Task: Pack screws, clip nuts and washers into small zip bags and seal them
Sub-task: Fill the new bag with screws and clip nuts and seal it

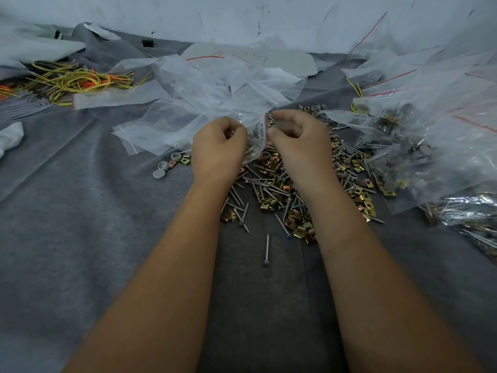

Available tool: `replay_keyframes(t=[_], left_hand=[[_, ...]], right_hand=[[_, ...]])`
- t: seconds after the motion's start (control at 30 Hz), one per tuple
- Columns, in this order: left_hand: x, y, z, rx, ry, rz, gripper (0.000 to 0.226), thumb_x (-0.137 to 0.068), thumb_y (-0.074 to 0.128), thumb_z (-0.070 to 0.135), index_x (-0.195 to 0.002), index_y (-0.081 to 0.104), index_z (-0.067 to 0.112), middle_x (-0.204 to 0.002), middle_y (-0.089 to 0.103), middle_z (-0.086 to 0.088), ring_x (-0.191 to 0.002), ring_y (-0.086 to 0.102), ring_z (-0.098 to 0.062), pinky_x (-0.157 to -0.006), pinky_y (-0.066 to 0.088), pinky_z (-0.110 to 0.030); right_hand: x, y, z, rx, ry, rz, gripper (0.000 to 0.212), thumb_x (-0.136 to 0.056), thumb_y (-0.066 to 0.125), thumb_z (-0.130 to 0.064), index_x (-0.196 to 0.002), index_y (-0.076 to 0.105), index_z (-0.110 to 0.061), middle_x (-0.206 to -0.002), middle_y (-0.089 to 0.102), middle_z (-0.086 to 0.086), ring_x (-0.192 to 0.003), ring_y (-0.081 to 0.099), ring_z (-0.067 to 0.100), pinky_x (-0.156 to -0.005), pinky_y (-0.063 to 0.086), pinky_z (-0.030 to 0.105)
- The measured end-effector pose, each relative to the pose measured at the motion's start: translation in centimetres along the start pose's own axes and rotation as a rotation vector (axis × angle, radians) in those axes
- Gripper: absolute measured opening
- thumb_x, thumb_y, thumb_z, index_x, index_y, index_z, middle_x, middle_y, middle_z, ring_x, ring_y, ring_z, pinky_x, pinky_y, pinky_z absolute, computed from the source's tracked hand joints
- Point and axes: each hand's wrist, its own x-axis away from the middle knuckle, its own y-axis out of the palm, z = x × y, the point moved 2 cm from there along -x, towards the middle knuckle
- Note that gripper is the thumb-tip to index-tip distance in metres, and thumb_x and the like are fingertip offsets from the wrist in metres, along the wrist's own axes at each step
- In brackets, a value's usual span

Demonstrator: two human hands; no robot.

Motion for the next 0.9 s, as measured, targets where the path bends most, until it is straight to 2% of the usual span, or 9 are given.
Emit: replay_keyframes(t=[0.13,0.23,0.3,0.33,0.43,0.47,0.6,0.73,0.9], left_hand=[[0.0,-0.1,0.0,0.059,-0.014,0.040,0.023,-0.088,0.058,0.019,-0.067,0.061,0.030,-0.047,0.051,0.019,-0.044,0.042,0.001,-0.048,0.034,-0.019],[-0.2,-0.4,0.1,0.134,-0.011,0.120,0.019,-0.089,0.056,0.016,-0.076,0.064,0.027,-0.048,0.050,0.015,-0.042,0.040,0.001,-0.043,0.028,-0.012],[-0.2,-0.5,0.1,0.169,-0.001,0.165,0.015,-0.089,0.055,0.015,-0.084,0.066,0.022,-0.054,0.050,0.012,-0.042,0.039,0.002,-0.044,0.028,-0.013],[-0.3,-0.5,0.0,0.180,0.002,0.178,0.014,-0.089,0.055,0.014,-0.085,0.067,0.021,-0.055,0.050,0.012,-0.042,0.039,0.002,-0.045,0.028,-0.013],[-0.3,-0.4,-0.1,0.179,0.001,0.171,0.012,-0.090,0.057,0.015,-0.086,0.068,0.019,-0.054,0.050,0.013,-0.043,0.041,0.003,-0.046,0.031,-0.013],[-0.3,-0.4,-0.1,0.174,-0.001,0.163,0.012,-0.090,0.058,0.015,-0.086,0.068,0.018,-0.053,0.051,0.014,-0.044,0.042,0.003,-0.046,0.031,-0.013],[-0.5,-0.2,-0.2,0.161,-0.011,0.137,0.012,-0.090,0.059,0.015,-0.083,0.068,0.019,-0.047,0.049,0.017,-0.043,0.042,0.002,-0.045,0.030,-0.012],[-0.3,-0.1,-0.1,0.146,0.000,0.126,0.012,-0.089,0.059,0.015,-0.082,0.067,0.020,-0.052,0.051,0.014,-0.045,0.043,0.004,-0.045,0.030,-0.009],[-0.3,-0.2,0.0,0.147,0.001,0.126,0.014,-0.088,0.059,0.014,-0.080,0.067,0.022,-0.045,0.050,0.018,-0.044,0.043,0.004,-0.045,0.030,-0.009]], right_hand=[[0.2,-0.5,-0.5,0.148,-0.038,0.038,0.019,-0.086,0.063,-0.013,-0.084,0.065,-0.032,-0.079,0.066,-0.013,-0.070,0.060,-0.005,-0.056,0.044,0.008],[0.6,-0.3,-0.7,0.380,-0.086,-0.071,0.017,-0.083,0.061,-0.017,-0.074,0.065,-0.031,-0.070,0.061,-0.017,-0.063,0.057,0.001,-0.057,0.049,0.023],[1.0,0.1,-0.7,0.600,-0.158,-0.196,0.011,-0.082,0.062,-0.025,-0.082,0.073,-0.026,-0.080,0.064,-0.015,-0.078,0.061,0.011,-0.070,0.051,0.030],[1.2,0.4,-0.7,0.728,-0.207,-0.254,0.015,-0.082,0.063,-0.030,-0.089,0.076,-0.026,-0.088,0.066,-0.008,-0.089,0.060,0.018,-0.077,0.050,0.032],[1.3,0.9,-0.6,0.950,-0.270,-0.335,0.022,-0.084,0.064,-0.042,-0.098,0.075,-0.030,-0.093,0.052,-0.001,-0.105,0.049,0.027,-0.082,0.039,0.034],[1.3,0.9,-0.6,0.960,-0.268,-0.328,0.021,-0.085,0.064,-0.043,-0.098,0.075,-0.031,-0.092,0.049,-0.001,-0.106,0.047,0.028,-0.082,0.038,0.035],[1.4,1.1,-0.6,0.950,-0.263,-0.288,0.018,-0.088,0.062,-0.036,-0.099,0.075,-0.032,-0.102,0.060,0.002,-0.108,0.047,0.030,-0.086,0.039,0.038],[1.6,1.7,-0.5,0.987,-0.323,-0.263,0.022,-0.091,0.057,-0.033,-0.107,0.073,-0.034,-0.107,0.059,0.003,-0.108,0.047,0.029,-0.087,0.037,0.036],[1.5,2.0,-0.5,0.911,-0.345,-0.181,0.013,-0.087,0.058,-0.025,-0.094,0.069,-0.021,-0.099,0.057,0.001,-0.102,0.048,0.025,-0.081,0.035,0.034]])
